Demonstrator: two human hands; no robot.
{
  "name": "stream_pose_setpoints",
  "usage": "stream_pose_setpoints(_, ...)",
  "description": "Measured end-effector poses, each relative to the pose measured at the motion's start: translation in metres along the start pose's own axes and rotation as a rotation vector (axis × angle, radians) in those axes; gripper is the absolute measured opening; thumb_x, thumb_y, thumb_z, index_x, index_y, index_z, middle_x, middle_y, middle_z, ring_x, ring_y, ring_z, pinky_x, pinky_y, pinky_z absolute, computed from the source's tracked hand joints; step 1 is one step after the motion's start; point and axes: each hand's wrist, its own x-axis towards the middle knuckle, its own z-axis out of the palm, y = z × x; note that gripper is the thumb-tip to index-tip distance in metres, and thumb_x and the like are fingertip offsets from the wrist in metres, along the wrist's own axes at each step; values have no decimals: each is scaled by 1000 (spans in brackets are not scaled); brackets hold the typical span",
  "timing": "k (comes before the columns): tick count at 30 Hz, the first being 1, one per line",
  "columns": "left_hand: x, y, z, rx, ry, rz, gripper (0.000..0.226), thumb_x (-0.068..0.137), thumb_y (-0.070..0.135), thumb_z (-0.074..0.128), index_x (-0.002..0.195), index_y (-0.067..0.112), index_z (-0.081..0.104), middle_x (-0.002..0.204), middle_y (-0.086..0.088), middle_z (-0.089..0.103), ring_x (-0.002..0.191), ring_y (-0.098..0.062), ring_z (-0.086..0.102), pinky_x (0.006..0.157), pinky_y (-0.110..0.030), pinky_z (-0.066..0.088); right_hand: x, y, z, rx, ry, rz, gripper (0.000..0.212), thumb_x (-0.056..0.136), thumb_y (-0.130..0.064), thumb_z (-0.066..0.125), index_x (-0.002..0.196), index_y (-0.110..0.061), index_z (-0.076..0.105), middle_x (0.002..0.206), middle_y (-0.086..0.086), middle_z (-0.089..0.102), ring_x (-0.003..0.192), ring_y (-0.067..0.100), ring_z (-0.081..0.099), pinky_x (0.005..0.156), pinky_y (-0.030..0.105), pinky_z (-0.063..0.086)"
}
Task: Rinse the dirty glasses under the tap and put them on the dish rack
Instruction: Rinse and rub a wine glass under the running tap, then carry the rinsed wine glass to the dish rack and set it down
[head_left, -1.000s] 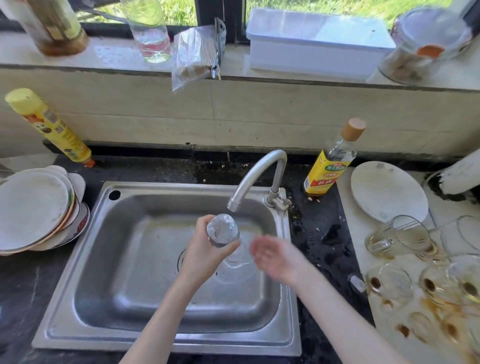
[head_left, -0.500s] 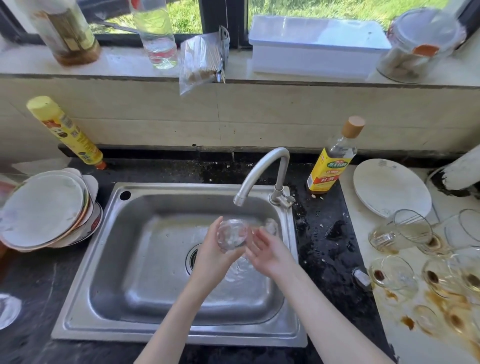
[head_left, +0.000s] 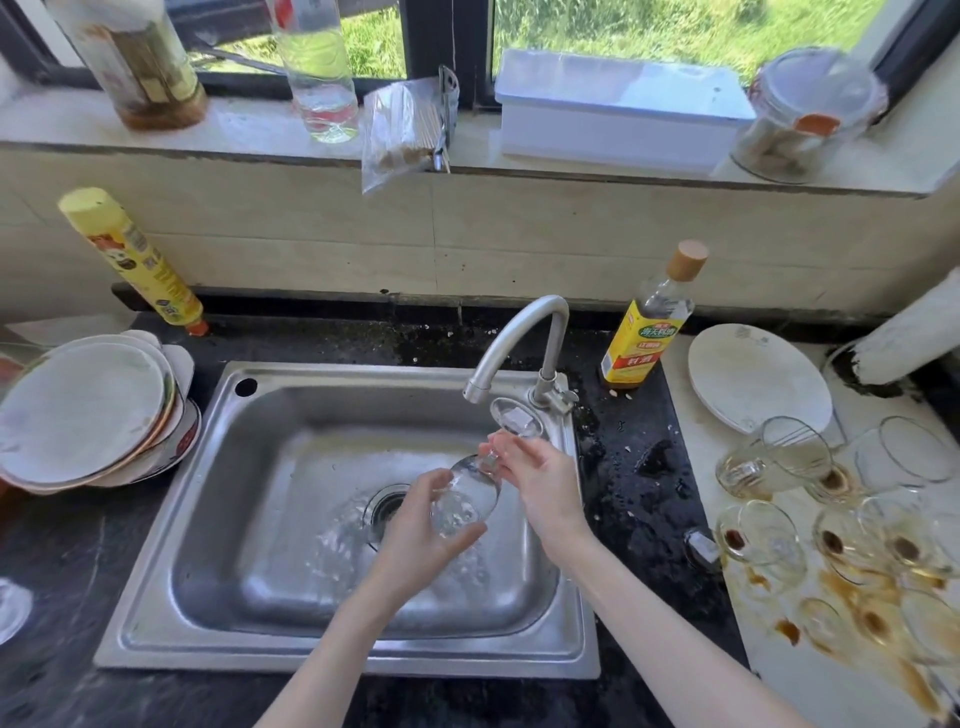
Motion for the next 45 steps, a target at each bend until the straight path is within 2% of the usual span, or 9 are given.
stream_pose_setpoints(4,-2,-1,1,178,84,102,79,60,70,55,122,21,50,126,7,47,118,-14,45,102,-40,36,-8,3,-2,-203,-43,-99,6,87,-28,65,84,-31,68,89,-4,74,91,15,68,86,30,52)
stream_pose_setpoints(10,-10,0,6,363,23,181,79,60,77,42,119,25,51,139,-1,38,131,-20,32,108,-46,27,-26,-1,-14,-382,32,-67,21,92,-27,58,87,-12,72,82,2,71,84,15,66,81,30,51)
stream_pose_setpoints(15,-14,10,-8,733,-150,333,101,60,89,6,140,32,28,150,5,22,143,-21,4,116,-45,5,-55,-8,-27,-367,88,-99,24,89,-27,62,97,-8,74,82,-7,71,79,1,63,75,11,47)
stream_pose_setpoints(18,-22,13,-19,809,-202,479,110,57,88,-15,145,32,19,153,4,18,144,-22,-3,115,-43,-1,-81,-11,-37,-363,210,-125,28,89,-26,63,93,0,74,87,10,74,83,15,68,78,27,52)
stream_pose_setpoints(21,-31,18,-24,852,-289,605,110,57,84,-23,146,33,15,155,5,13,144,-21,-7,116,-42,-3,-121,-13,-44,-294,347,-152,20,89,-20,62,96,-5,74,83,7,73,70,-3,64,66,11,48)
stream_pose_setpoints(27,-82,32,-24,855,-447,952,94,74,79,-11,142,30,32,150,2,30,143,-27,12,114,-44,5,-237,15,-44,-223,684,-148,13,89,-21,62,91,-15,73,83,1,72,73,-6,66,71,10,48)
stream_pose_setpoints(34,-168,31,-1,799,-619,1146,87,77,78,-10,142,36,29,151,8,27,143,-25,15,115,-36,3,-366,43,-46,-269,979,-133,12,87,-16,64,94,-14,75,81,-4,72,80,1,67,71,7,45)
stream_pose_setpoints(39,-234,45,36,811,-748,1306,82,71,79,-11,144,45,6,154,18,0,139,-9,-19,108,-31,-19,-459,68,-53,-178,1172,-129,13,88,-18,63,94,-17,75,83,-12,72,81,-3,65,77,10,47)
stream_pose_setpoints(45,-341,56,93,789,-863,1531,72,79,75,4,144,44,6,151,17,-1,137,-8,-20,108,-33,-19,-592,103,-61,-134,1353,-95,16,89,-26,61,92,-18,75,85,-15,71,82,-11,62,76,9,44)
